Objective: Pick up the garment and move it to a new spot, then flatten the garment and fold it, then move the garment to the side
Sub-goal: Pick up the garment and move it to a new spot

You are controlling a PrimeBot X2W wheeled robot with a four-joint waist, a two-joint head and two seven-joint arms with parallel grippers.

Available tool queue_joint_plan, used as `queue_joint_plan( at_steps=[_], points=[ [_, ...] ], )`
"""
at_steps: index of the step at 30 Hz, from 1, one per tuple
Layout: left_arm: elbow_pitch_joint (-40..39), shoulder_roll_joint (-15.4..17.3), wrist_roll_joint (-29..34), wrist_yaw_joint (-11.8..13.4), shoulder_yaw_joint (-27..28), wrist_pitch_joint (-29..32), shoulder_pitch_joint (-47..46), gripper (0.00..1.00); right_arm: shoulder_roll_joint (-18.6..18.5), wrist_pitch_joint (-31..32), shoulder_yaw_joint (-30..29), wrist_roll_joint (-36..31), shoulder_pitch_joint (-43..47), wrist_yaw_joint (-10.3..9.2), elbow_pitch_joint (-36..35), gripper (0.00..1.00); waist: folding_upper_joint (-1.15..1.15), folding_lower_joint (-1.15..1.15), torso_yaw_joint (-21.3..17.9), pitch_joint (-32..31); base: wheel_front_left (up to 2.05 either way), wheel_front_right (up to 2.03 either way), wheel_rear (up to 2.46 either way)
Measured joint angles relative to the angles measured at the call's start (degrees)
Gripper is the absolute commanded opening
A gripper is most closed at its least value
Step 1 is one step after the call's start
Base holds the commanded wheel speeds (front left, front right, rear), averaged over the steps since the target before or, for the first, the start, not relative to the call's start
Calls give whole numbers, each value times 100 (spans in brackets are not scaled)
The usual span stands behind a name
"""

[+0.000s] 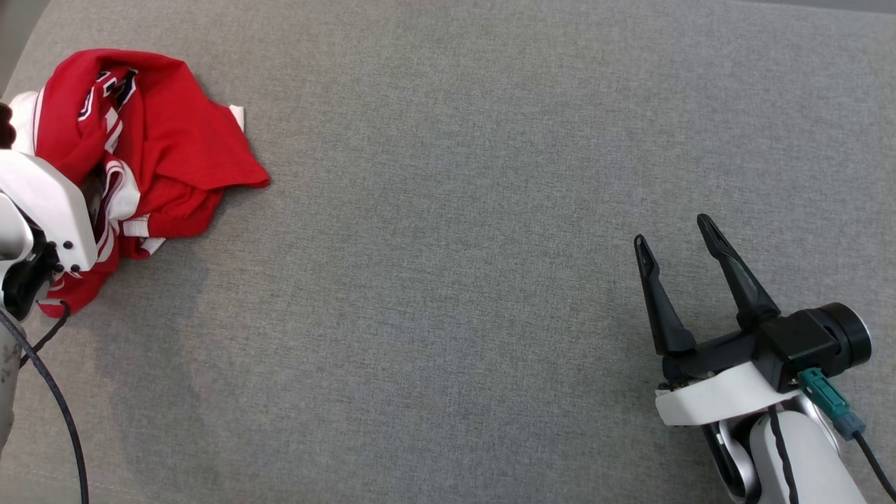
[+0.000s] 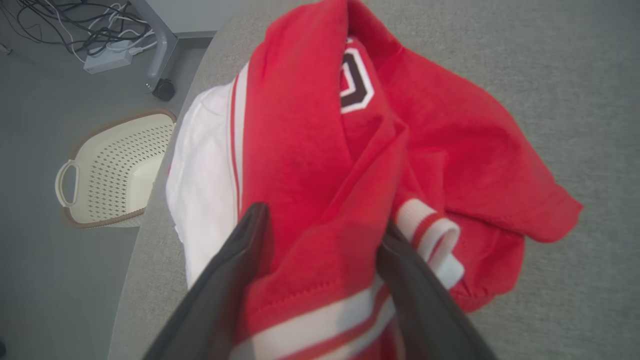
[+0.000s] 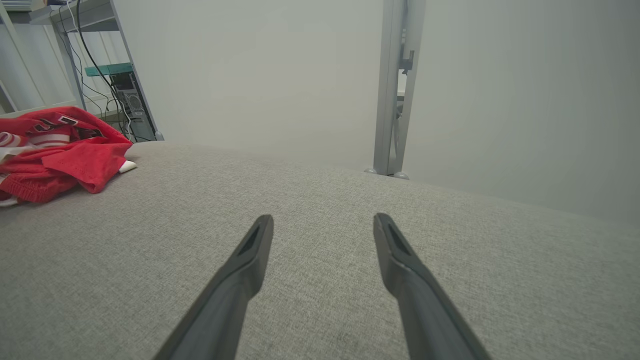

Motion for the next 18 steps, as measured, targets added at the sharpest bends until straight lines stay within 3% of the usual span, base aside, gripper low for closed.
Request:
queue_joint_plan(
  at_steps=[1,2,7,18],
  points=[
    [63,-9,-31,0,-1,16,-10,27,-1,0,-1,-7,0,0,5,100,0,0,-7,0,0,0,0],
    [116,-19,-31,8,3,9,-14,0,-1,0,-3,-14,1,0,14,100,0,0,-10,-6,0,0,0],
    [215,-49,-55,57,49,-408,-97,0,-1,0,-2,-27,3,0,59,100,0,0,1,-81,0,0,0],
    [-211,-234,-148,147,416,-2663,-139,0,-1,0,3,8,123,0,227,100,0,0,104,-615,0,0,0]
  ],
)
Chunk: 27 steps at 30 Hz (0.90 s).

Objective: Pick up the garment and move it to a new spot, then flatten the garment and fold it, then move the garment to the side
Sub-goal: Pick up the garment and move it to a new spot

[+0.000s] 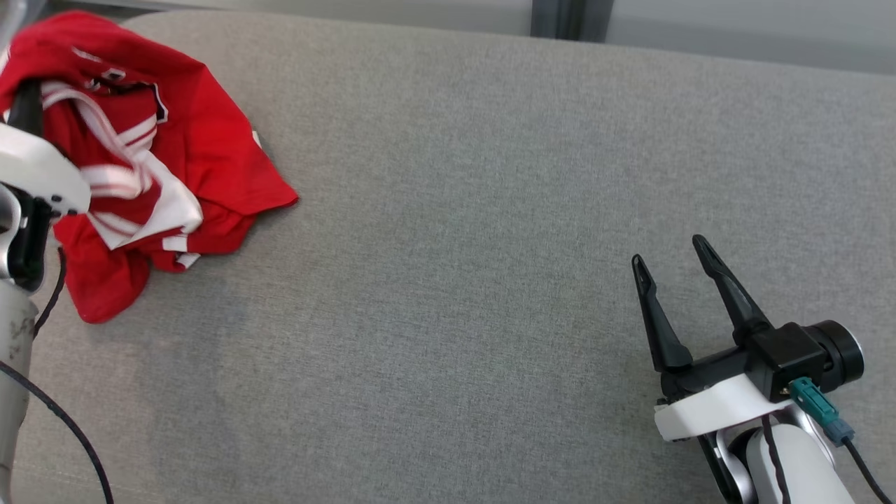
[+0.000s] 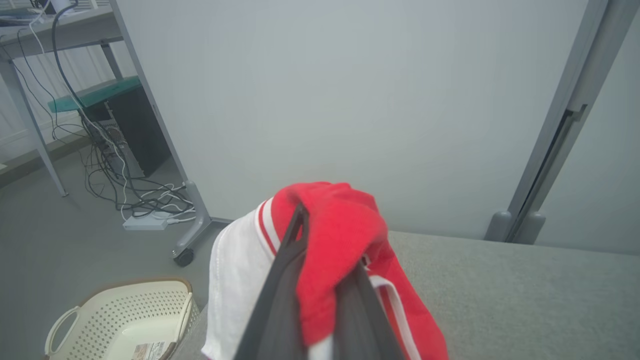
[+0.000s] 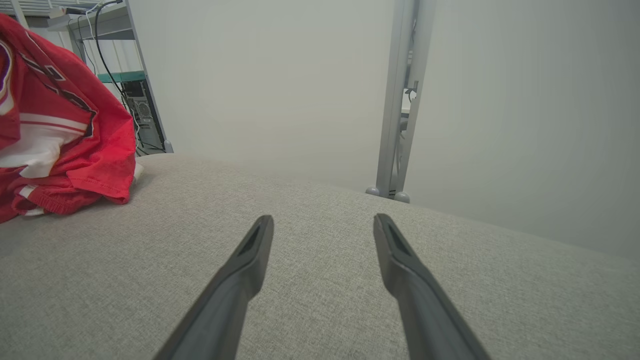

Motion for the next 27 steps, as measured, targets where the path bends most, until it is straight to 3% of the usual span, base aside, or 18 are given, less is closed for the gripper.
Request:
queue_joint_plan(
  at_steps=[4,13,20,27],
  points=[
    [-403,-105,26,-56,-21,-545,-40,0,-3,0,-16,47,50,0,34,100,0,0,20,-293,0,0,0],
    [-1728,-293,97,-143,-208,-757,458,0,-1,0,-97,201,218,0,27,100,0,0,-96,-900,0,0,0],
    [-3082,-503,129,-141,-679,-281,930,0,-2,0,-326,246,243,0,-73,100,0,0,-461,-1125,0,0,0],
    [-3986,-927,120,-112,-1276,246,1225,0,-1,0,-533,235,226,0,-203,100,0,0,-936,-1128,0,0,0]
  ],
)
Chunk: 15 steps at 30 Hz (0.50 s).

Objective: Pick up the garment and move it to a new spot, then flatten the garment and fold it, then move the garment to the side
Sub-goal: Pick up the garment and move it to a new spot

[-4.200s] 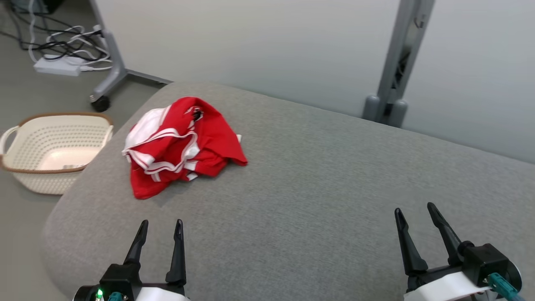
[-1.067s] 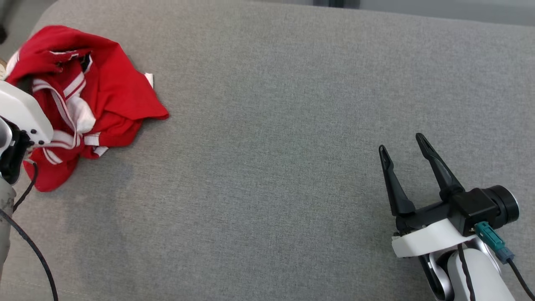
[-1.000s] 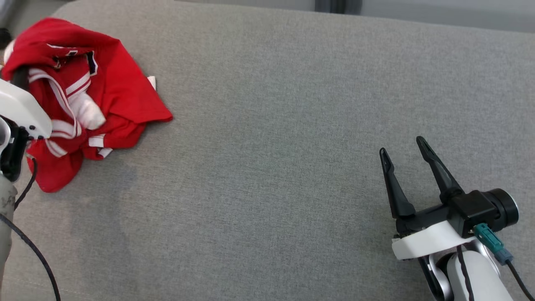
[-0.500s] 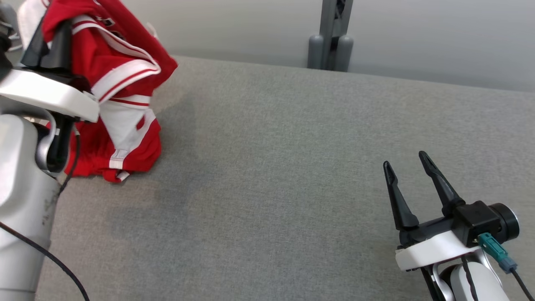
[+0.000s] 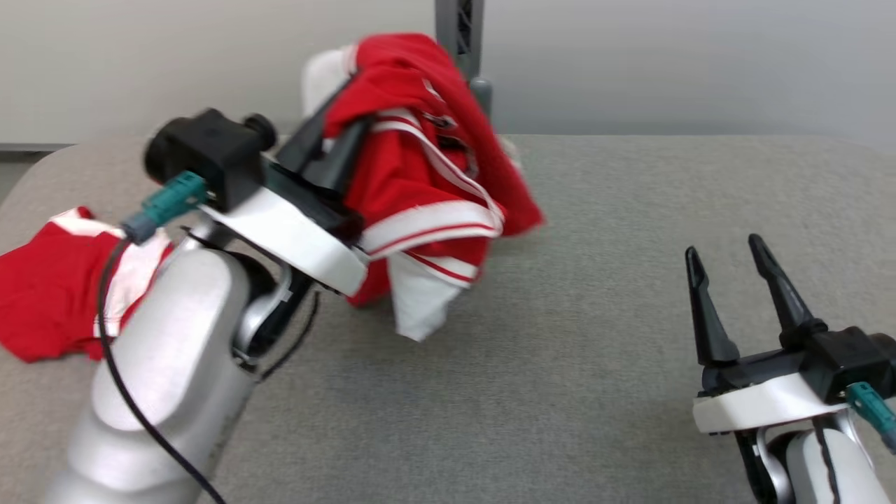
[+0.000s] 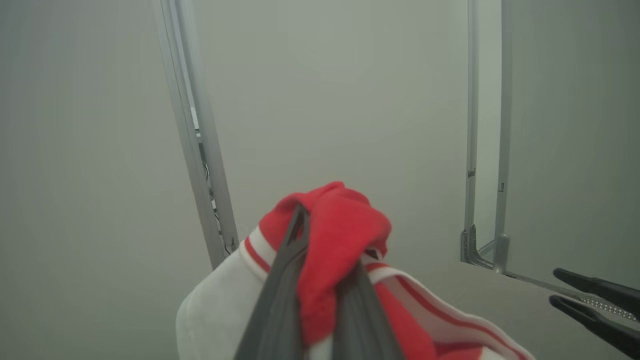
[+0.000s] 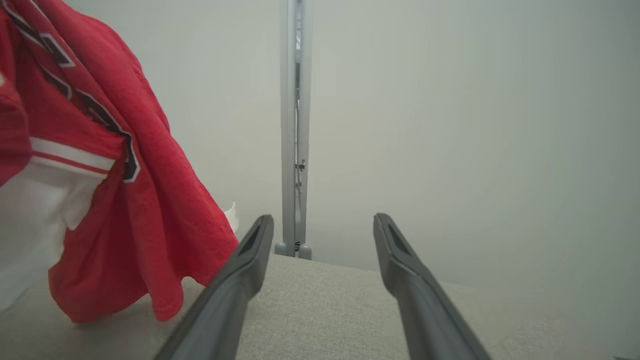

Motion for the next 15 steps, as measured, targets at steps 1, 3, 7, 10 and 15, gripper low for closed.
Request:
queue_joint_plan(
  at_steps=[1,3,7,10,15],
  points=[
    [-60,-63,1,9,-105,36,10,0,1,0,-42,12,-19,0,-24,100,0,0,-78,16,0,0,0],
    [-137,-193,24,13,-277,83,62,0,1,0,-112,107,-65,0,-102,100,0,0,-246,53,0,0,0],
    [-44,-383,227,62,-599,71,138,0,-4,0,-207,165,-99,0,-190,100,0,0,-605,156,0,0,0],
    [186,-520,446,90,-828,-93,189,0,2,0,-261,185,-144,0,-222,100,0,0,-883,259,0,0,0],
    [764,-824,610,141,-1105,-444,236,0,-13,0,-580,328,-153,0,-253,100,0,0,-1300,453,0,0,0]
  ],
)
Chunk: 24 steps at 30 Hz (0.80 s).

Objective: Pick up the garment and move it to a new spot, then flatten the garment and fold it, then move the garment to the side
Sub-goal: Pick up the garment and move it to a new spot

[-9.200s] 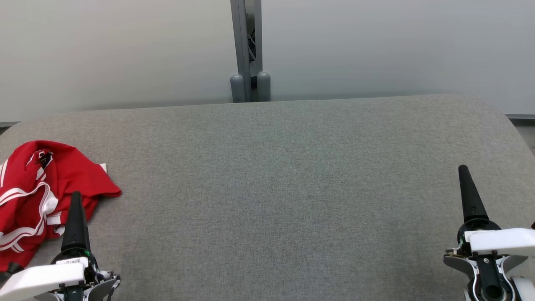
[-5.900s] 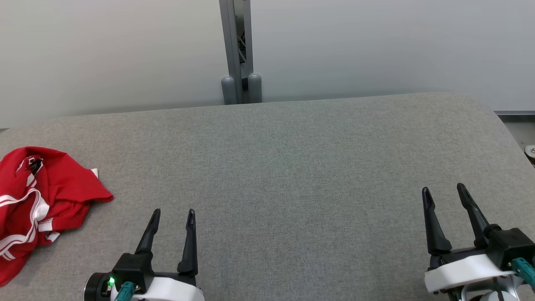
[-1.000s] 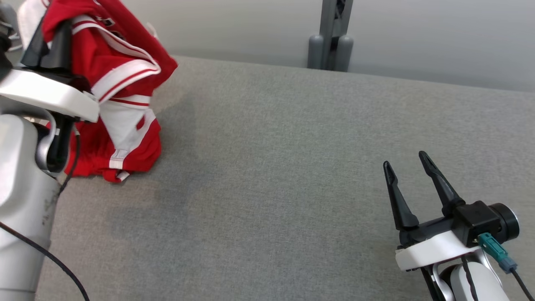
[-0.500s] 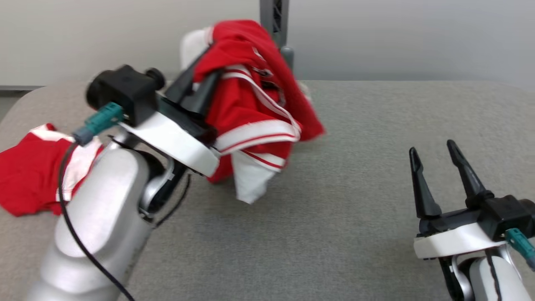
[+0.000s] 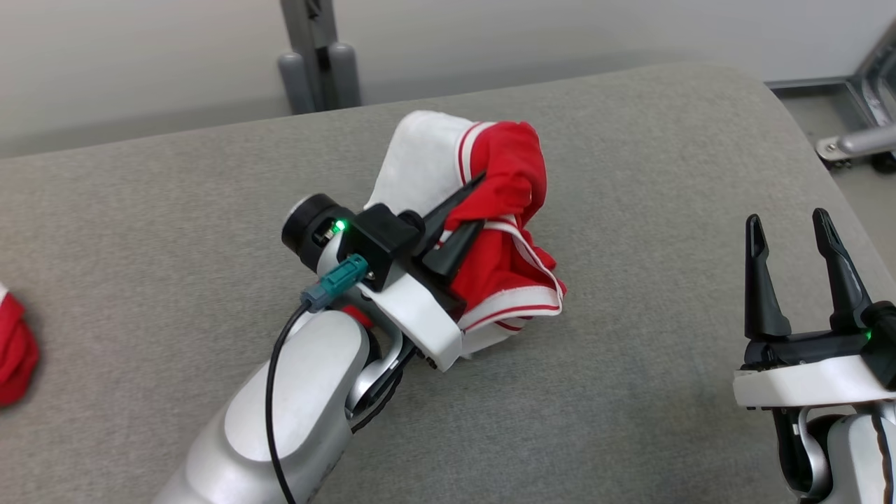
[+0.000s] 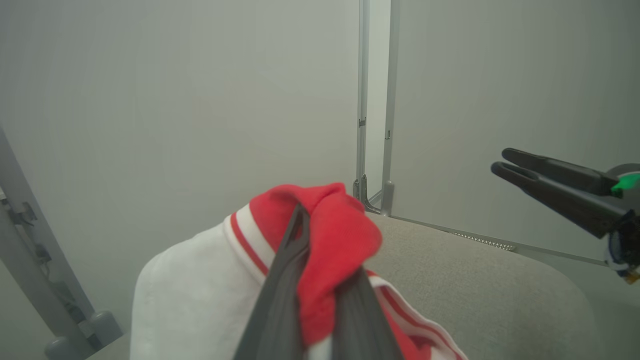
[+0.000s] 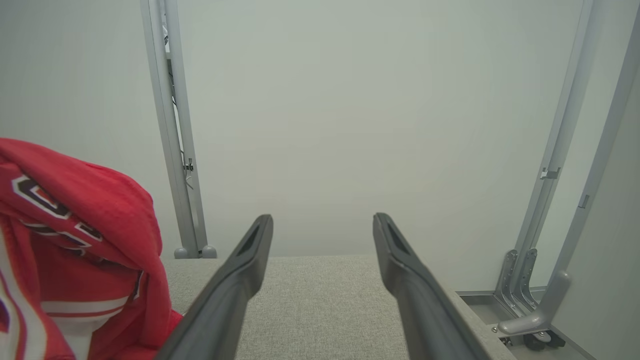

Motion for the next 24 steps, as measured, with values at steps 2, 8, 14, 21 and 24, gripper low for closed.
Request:
queue_joint_plan(
  at_steps=[2,8,14,21,24],
  points=[
    [296,-62,46,0,-84,-85,2,0,5,0,2,15,4,0,12,100,0,0,-139,69,0,0,0],
    [1517,3,110,191,-142,75,97,100,5,0,34,51,6,0,54,100,0,0,-338,210,0,0,0],
    [2170,60,-40,172,-40,-113,143,100,7,0,60,31,24,0,126,100,0,0,-164,136,0,0,0],
    [2116,156,-466,115,442,-531,396,100,9,0,25,-81,133,1,159,100,0,0,231,-101,0,0,0],
    [1906,385,-523,131,720,-594,614,100,9,0,37,-129,187,0,168,100,0,0,424,-240,0,0,0]
  ],
)
